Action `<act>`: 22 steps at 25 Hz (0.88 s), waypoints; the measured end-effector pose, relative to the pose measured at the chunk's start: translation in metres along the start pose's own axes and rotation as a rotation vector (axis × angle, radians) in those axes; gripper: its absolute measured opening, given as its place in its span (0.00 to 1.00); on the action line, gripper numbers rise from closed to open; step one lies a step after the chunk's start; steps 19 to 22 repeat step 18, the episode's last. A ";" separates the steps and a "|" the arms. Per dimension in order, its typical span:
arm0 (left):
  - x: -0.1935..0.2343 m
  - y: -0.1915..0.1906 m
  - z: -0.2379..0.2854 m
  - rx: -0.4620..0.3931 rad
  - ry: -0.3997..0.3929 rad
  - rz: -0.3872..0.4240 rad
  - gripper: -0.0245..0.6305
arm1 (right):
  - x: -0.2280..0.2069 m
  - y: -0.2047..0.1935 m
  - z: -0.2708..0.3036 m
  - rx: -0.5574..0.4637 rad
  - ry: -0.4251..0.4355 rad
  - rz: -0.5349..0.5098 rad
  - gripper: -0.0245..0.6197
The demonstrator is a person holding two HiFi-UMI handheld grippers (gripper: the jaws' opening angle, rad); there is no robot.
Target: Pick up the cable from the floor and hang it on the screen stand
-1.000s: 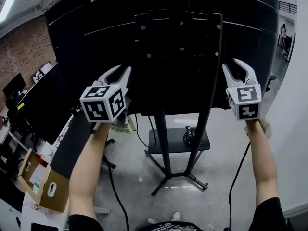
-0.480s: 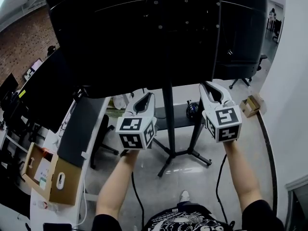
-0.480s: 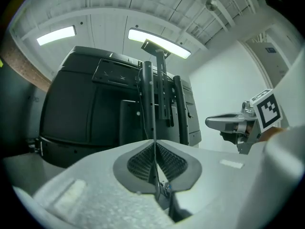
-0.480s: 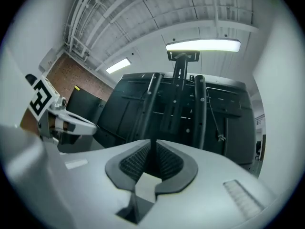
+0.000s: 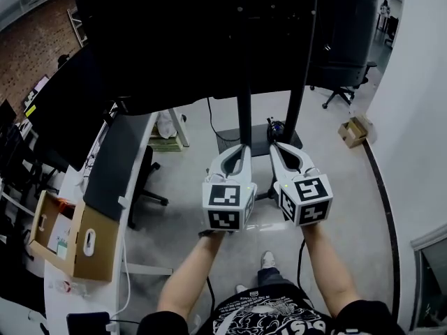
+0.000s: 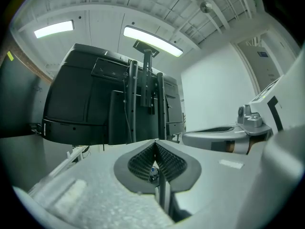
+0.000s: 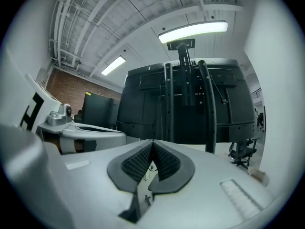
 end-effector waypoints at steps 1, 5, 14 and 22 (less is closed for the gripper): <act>-0.004 -0.004 -0.004 0.009 -0.004 0.010 0.04 | 0.004 -0.003 -0.005 0.004 -0.006 0.006 0.05; -0.015 -0.015 -0.015 0.035 -0.014 0.000 0.04 | 0.010 -0.011 -0.020 0.016 -0.034 0.027 0.05; -0.025 -0.023 -0.018 0.051 -0.041 0.000 0.04 | 0.015 -0.018 -0.028 0.032 -0.051 0.048 0.05; -0.026 -0.028 -0.017 0.070 -0.041 -0.003 0.04 | 0.015 -0.021 -0.027 0.038 -0.048 0.047 0.05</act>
Point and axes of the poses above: the fingertips, and each gripper's own axes: z forward along the fingers, x to its left, y out of its top, the point moved 2 cm from there along -z, backward along the fingers, and after that the axes turned 12 degrees about -x, right-handed, at the moved point
